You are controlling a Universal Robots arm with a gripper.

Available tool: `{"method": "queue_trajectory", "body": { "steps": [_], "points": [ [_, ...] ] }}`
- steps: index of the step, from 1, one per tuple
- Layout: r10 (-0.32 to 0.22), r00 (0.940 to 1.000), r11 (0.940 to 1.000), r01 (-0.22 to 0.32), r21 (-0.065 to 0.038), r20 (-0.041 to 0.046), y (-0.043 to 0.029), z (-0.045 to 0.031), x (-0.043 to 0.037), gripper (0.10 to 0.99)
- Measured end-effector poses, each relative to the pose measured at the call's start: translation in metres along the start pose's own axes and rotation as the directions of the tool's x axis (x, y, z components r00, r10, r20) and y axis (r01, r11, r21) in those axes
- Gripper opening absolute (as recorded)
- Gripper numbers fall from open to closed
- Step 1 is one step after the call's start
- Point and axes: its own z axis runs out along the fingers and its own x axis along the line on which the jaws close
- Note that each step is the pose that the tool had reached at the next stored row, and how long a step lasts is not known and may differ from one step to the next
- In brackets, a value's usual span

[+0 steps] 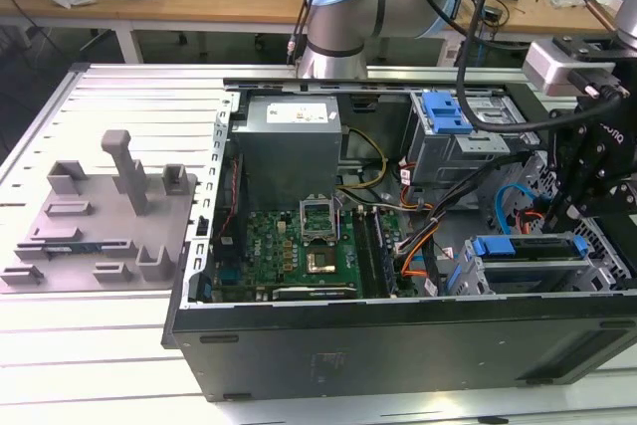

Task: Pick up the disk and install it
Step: 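Insert the first disk wire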

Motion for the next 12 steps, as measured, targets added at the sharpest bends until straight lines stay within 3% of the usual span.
{"method": "queue_trajectory", "body": {
  "steps": [12],
  "points": [
    [0.000,1.0000,1.0000,0.000,0.000,0.0000,0.0001,0.0006,0.0014,0.165]
  ]
}}
